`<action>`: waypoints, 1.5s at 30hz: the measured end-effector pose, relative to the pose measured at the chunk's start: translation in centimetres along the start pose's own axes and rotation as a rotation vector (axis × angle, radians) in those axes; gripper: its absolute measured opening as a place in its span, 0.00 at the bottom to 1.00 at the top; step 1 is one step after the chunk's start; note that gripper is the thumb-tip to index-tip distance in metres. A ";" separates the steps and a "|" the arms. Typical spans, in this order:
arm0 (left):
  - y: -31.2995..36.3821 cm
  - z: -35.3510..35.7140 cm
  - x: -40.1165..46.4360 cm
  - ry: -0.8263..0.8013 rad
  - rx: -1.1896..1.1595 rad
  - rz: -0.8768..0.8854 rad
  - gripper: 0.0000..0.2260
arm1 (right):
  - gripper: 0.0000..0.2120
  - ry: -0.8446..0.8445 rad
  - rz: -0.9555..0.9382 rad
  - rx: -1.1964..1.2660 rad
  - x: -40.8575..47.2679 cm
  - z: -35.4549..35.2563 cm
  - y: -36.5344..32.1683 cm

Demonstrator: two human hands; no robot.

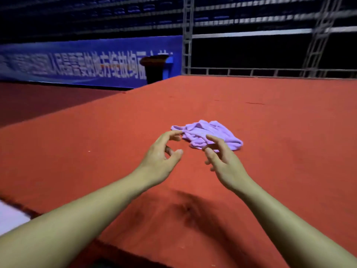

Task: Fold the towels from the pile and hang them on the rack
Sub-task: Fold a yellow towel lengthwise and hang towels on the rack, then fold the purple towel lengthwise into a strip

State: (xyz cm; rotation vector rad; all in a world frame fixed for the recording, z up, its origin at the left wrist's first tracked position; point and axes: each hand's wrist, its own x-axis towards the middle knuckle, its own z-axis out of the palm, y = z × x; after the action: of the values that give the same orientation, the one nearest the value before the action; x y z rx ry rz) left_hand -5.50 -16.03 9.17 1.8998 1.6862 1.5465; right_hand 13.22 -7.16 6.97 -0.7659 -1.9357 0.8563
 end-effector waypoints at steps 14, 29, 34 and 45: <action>-12.8 17.0 8.1 0.037 -0.491 -0.263 0.16 | 0.18 0.244 0.259 -0.355 5.3 -2.8 16.6; -17.4 18.2 7.6 0.223 -0.643 -0.439 0.18 | 0.20 0.064 0.294 -0.875 17.6 3.0 24.7; -17.7 18.4 7.9 0.234 -0.623 -0.442 0.19 | 0.22 0.065 0.317 -0.854 17.3 2.6 25.4; -15.5 17.0 5.1 0.067 -0.341 -0.377 0.20 | 0.26 -0.042 0.203 -0.624 0.1 0.7 15.6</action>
State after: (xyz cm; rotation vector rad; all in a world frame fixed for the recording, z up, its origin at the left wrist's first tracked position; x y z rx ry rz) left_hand -3.35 1.65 -6.27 1.2935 1.5671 1.6254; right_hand 15.34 1.70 -5.70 -1.3328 -2.2121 0.3685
